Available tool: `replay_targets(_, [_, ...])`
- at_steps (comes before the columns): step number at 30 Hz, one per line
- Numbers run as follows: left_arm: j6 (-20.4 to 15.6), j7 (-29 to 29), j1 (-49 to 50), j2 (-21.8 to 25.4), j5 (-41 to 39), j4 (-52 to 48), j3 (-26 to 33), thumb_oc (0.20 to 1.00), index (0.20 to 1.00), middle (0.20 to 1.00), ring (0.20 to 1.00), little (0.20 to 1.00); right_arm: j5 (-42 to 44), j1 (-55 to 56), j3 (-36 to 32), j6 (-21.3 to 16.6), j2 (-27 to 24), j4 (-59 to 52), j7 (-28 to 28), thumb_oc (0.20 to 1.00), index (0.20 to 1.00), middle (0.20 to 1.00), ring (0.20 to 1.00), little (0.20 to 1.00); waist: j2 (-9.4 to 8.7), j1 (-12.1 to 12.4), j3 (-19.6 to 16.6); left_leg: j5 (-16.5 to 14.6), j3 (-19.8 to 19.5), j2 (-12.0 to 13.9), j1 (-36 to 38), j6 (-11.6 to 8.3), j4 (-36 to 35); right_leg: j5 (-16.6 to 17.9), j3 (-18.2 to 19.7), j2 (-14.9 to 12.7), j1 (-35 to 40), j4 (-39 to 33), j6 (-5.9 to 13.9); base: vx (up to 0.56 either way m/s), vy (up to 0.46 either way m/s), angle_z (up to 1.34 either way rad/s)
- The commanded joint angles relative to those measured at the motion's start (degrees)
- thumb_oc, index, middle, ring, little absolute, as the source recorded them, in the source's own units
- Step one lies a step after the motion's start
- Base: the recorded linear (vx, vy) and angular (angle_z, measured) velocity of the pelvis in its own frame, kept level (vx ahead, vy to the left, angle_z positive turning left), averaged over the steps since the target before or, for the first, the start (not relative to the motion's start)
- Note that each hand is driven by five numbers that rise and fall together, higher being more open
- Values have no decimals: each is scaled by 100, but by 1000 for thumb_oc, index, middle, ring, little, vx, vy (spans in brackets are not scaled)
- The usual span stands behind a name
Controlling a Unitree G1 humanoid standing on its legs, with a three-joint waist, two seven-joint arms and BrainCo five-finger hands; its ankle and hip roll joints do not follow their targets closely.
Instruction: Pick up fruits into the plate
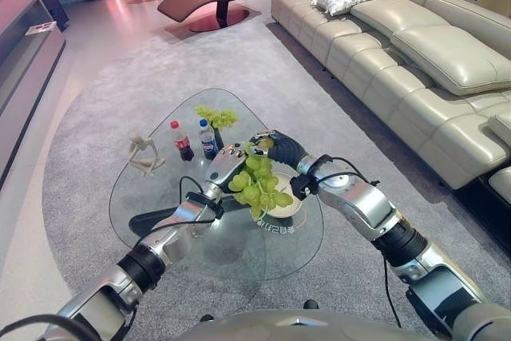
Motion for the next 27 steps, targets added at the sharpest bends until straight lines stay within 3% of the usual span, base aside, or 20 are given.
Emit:
replay_targets(1, [-158,520,-1181,-213,-403,91,267,200,200,200,200,200,233,-459,457,-338,779,-601,646,1000,1000,1000,1000,1000,-181,106,80,-601,-3,69,-50,94,139,-479,-334,-210,193,239,221,0,0,0])
replay_targets(8, [-221,654,-1158,-235,-884,-92,624,200,200,200,200,200,243,-431,458,-375,779,-524,698,1000,1000,1000,1000,1000,-207,164,70,-594,-52,70,-44,83,142,-480,-345,-197,219,246,200,0,0,0])
replay_targets(15, [-86,596,-1169,-325,-1490,-229,906,200,200,200,200,200,119,-378,451,-406,777,-505,782,1000,1000,1000,1000,1000,-222,170,67,-593,-88,73,-28,83,144,-494,-322,-187,234,268,184,0,0,0])
replay_targets(27, [198,655,-1295,-478,-1810,-504,1080,200,200,200,200,200,26,-398,495,-425,828,-493,735,1000,1000,1000,1000,1000,-226,165,75,-612,-123,55,-12,100,167,-511,-286,-176,263,280,162,0,0,0])
